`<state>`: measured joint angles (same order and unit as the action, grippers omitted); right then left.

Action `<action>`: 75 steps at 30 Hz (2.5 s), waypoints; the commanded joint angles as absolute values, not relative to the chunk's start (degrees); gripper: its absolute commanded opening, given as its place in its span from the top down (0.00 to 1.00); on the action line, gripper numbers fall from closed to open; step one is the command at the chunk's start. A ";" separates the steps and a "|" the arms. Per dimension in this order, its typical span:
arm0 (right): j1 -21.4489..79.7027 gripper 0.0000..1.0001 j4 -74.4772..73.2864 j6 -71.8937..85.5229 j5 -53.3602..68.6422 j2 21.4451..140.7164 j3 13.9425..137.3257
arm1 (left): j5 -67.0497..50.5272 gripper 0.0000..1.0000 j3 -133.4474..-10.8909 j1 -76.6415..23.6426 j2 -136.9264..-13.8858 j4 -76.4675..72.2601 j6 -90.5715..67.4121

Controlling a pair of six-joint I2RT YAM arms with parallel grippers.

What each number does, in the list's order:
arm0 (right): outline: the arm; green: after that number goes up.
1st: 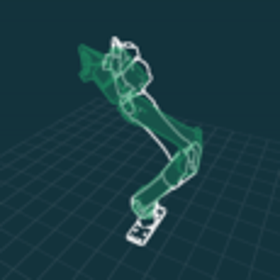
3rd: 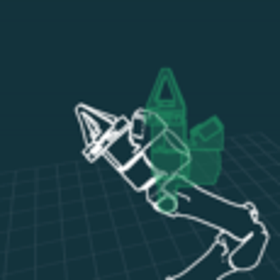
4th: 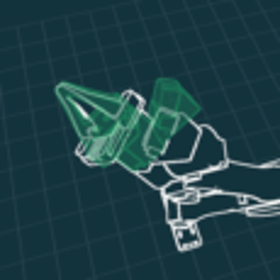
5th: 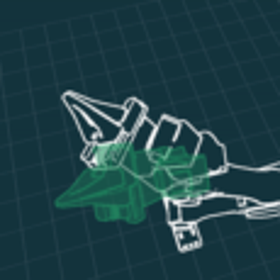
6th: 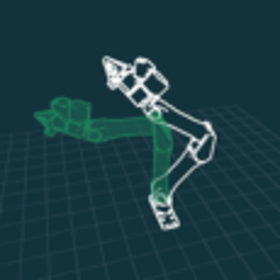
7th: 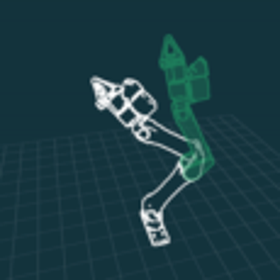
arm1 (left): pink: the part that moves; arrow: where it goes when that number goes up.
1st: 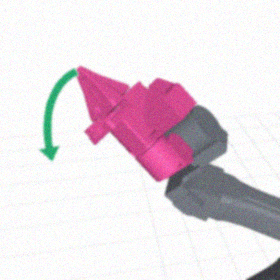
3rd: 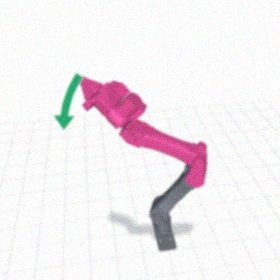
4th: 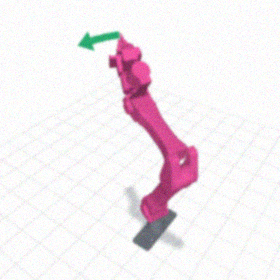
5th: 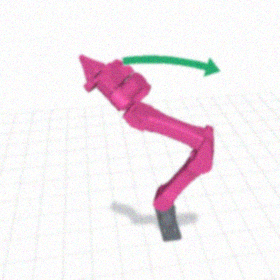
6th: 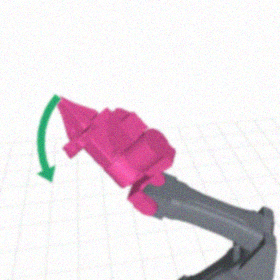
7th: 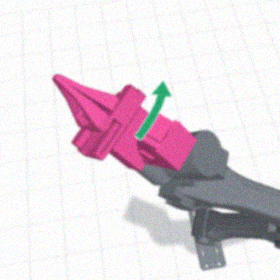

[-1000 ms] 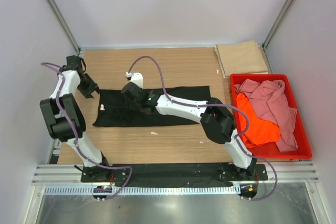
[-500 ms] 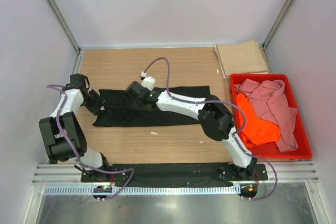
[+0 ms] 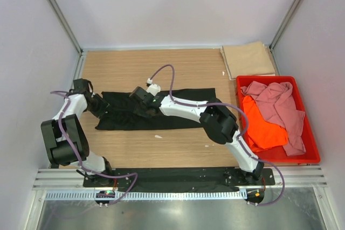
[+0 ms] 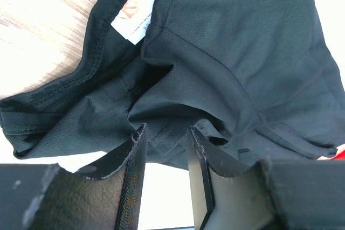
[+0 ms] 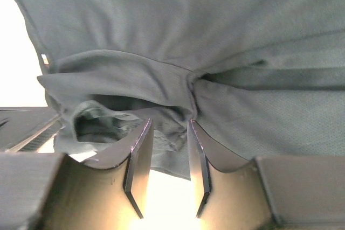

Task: Fold and stack the t-shirts
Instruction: Fold the tshirt

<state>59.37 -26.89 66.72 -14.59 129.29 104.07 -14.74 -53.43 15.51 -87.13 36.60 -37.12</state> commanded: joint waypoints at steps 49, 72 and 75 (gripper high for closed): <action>58.54 0.99 -12.31 70.93 -11.87 122.70 88.68 | -6.50 1.00 -51.94 15.65 -79.81 40.25 -34.37; 58.62 0.81 -7.12 71.72 -7.12 122.61 86.57 | -16.26 0.71 -44.56 15.56 -79.72 34.45 -35.77; 58.62 0.92 -7.03 71.46 -7.21 121.99 86.40 | -16.35 0.94 -44.65 15.64 -80.07 34.80 -35.86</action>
